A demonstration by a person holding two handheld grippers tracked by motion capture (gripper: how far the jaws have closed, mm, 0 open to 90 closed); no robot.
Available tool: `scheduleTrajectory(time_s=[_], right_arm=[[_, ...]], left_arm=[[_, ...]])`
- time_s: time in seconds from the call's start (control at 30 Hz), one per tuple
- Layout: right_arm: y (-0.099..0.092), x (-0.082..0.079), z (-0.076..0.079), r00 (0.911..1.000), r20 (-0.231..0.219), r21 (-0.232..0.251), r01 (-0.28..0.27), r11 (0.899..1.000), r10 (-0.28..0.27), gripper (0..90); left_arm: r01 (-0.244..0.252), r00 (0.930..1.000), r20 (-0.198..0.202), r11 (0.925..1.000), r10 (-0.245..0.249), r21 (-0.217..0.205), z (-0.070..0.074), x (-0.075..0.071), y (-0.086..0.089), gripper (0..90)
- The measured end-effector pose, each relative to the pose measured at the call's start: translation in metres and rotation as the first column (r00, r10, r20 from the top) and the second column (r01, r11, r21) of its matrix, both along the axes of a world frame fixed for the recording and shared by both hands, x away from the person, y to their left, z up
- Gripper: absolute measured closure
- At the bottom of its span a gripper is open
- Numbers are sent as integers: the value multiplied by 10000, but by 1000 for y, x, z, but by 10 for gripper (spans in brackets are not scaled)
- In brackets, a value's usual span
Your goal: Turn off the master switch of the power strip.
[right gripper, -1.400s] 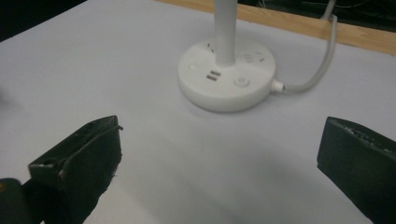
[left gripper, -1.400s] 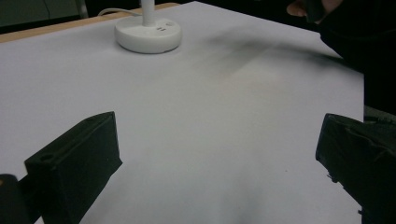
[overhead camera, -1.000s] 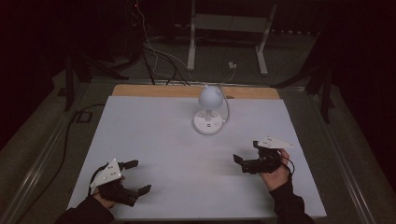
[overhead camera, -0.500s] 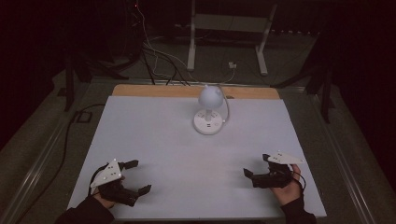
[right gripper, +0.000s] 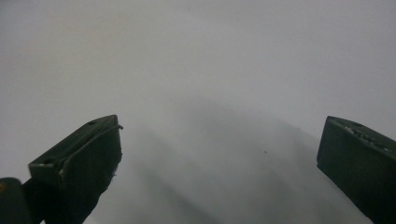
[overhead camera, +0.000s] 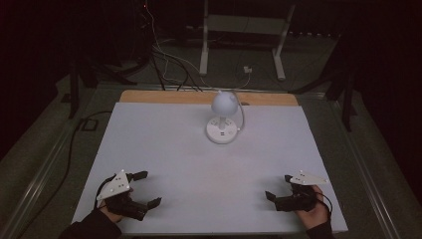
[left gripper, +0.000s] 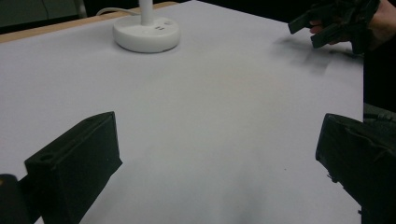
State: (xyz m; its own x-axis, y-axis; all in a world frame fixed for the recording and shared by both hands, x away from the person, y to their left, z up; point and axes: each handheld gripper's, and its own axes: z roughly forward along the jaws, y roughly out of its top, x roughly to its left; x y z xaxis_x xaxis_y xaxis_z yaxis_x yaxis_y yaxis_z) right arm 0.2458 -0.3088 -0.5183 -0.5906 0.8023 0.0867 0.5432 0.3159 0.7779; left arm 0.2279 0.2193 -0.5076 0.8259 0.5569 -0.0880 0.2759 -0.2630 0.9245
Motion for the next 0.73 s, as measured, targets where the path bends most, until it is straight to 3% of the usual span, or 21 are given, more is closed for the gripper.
scheduleTrajectory(time_s=[0.3,0.4,0.5,0.63,0.73], right_arm=[[4,4,0,9993,294,120,-244,9996,241,0],[5,4,2,9988,222,553,-454,9974,442,0],[5,4,3,9982,248,693,-566,9960,550,0],[8,2,5,9964,520,376,-689,9969,669,0],[10,3,3,9962,379,278,-796,9964,785,0]], left_arm=[[-1,10000,-25,10000,1,-34,0,0,1,3],[6,10000,-8,10000,-6,-8,0,0,0,4],[6,10000,-20,10000,-6,-3,0,0,0,4],[-3,10000,-21,10000,3,-6,0,0,0,4],[-3,10000,-14,10000,3,-12,0,0,0,4]])
